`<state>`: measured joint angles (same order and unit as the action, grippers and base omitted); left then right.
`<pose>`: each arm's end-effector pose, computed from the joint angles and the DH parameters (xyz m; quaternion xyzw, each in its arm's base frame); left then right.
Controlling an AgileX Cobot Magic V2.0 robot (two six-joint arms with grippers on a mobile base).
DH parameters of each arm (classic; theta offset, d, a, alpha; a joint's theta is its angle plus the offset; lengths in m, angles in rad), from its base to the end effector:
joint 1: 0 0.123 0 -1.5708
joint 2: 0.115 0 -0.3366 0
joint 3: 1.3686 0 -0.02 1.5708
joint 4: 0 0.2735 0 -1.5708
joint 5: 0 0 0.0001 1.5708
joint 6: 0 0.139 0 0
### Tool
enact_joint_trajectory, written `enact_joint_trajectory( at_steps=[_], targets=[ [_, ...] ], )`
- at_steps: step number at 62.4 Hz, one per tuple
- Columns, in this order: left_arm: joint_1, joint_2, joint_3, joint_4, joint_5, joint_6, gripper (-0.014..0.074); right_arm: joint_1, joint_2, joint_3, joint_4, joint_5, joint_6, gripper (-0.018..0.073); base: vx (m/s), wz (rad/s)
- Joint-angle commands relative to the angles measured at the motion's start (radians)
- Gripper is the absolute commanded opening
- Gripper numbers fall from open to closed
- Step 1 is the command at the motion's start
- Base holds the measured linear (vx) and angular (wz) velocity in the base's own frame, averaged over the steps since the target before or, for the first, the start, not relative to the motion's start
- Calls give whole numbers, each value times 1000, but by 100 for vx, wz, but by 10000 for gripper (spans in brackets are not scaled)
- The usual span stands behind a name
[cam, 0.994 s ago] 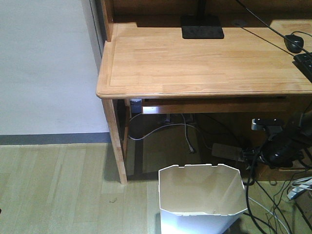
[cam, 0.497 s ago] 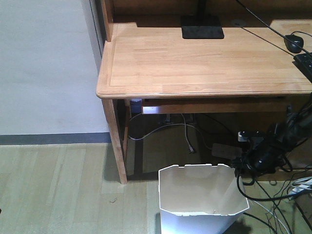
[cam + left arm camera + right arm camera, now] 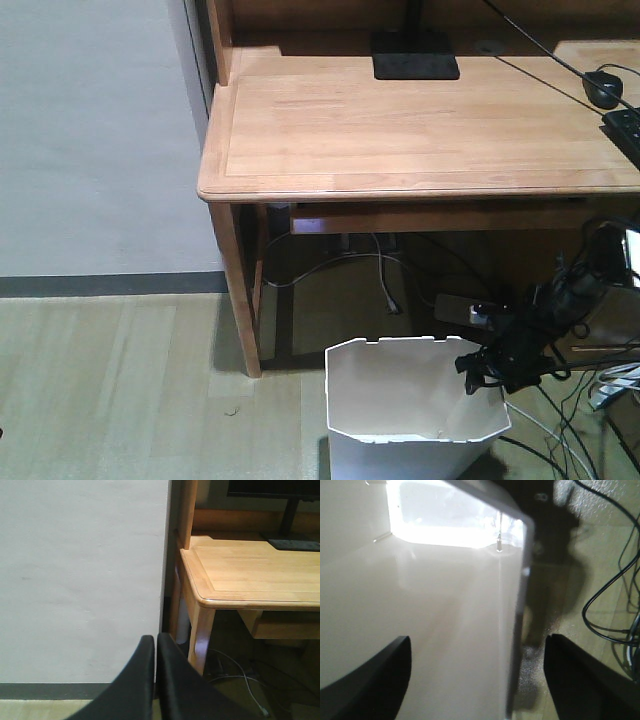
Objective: Move trash bin to bedside with robot
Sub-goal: 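Lower the right gripper toward the rim of the white bin, then close the right gripper on the bin rim nearest it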
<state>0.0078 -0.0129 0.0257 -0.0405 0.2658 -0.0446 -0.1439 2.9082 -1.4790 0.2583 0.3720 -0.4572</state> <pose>0.0729 -0.0009 0.1711 -0.0319 0.7707 -0.0282 0.6358 0.3952 -0.0442 -0.2363 0.0328 -0.9962 -0.0574 0.0565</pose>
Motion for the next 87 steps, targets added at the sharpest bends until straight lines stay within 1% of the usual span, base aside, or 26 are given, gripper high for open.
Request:
enact_joint_trajectory(
  at_steps=[1, 8, 14, 21, 26, 27, 28, 34, 36, 46, 53, 58, 63, 67, 70, 71, 75, 78, 79, 83, 87],
  targets=[
    [0, -14, 19, -4, -69, -6, -6, -4, -11, -50, 1, 28, -9, 526, 0, 0],
    [0, -14, 19, -4, -69, -6, -6, -4, 26, -90, 1, 44, -9, 495, 0, 0],
    [0, -14, 19, -4, -69, -6, -6, -4, 51, -121, 1, 51, -9, 431, 0, 0],
    [0, -14, 19, -4, -69, -6, -6, -4, 80, -165, 3, 75, -11, 307, 0, 0],
    [0, -14, 19, -4, -69, -6, -6, -5, 100, -201, 3, 103, -13, 206, 0, 0],
    [0, -14, 19, -4, -69, -6, -6, -5, 104, -207, 3, 111, -13, 174, 0, 0],
    [0, -14, 19, -4, -69, -6, -6, -7, 107, -214, 3, 114, -13, 163, 0, 0],
    [0, -14, 19, -4, -69, -6, -6, -7, 116, -243, 27, 137, -21, 12, 0, 0],
    [0, -14, 19, -4, -69, -6, -6, -7, 116, -244, 40, 137, -30, -18, 0, 0],
    [0, -14, 19, -4, -69, -6, -6, -7, 108, -242, 150, 130, -118, -12, 0, 0],
    [0, -14, 19, -4, -69, -6, -6, -7, 95, -227, 258, 139, -235, -10, 0, 0],
    [0, -14, 19, -4, -69, -6, -6, -7, 63, -170, 349, 89, -317, -9, 0, 0],
    [0, -14, 19, -4, -69, -6, -6, -9, 16, -84, 449, 4, -401, -9, 0, 0],
    [0, -14, 19, -4, -69, -6, -6, -15, -27, -16, 535, -26, -508, -8, 0, 0],
    [0, -14, 19, -4, -69, -6, -6, -22, -53, 20, 609, -6, -621, -7, 0, 0],
    [0, -14, 19, -4, -69, -6, -6, -24, -61, 30, 618, -1, -638, -6, 0, 0],
    [0, -14, 19, -4, -69, -6, -6, -41, -95, 66, 705, 64, -766, -6, 0, 0],
    [0, -14, 19, -4, -69, -6, -6, -57, -122, 93, 751, 102, -818, -6, 0, 0],
    [0, -14, 19, -4, -69, -6, -6, -62, -131, 101, 780, 117, -844, -6, 0, 0],
    [0, -14, 19, -4, -69, -6, -6, -85, -170, 141, 849, 167, -901, -6, 0, 0],
    [0, -14, 19, -4, -69, -6, -6, -103, -203, 180, 886, 195, -950, -6, 0, 0]
  ],
)
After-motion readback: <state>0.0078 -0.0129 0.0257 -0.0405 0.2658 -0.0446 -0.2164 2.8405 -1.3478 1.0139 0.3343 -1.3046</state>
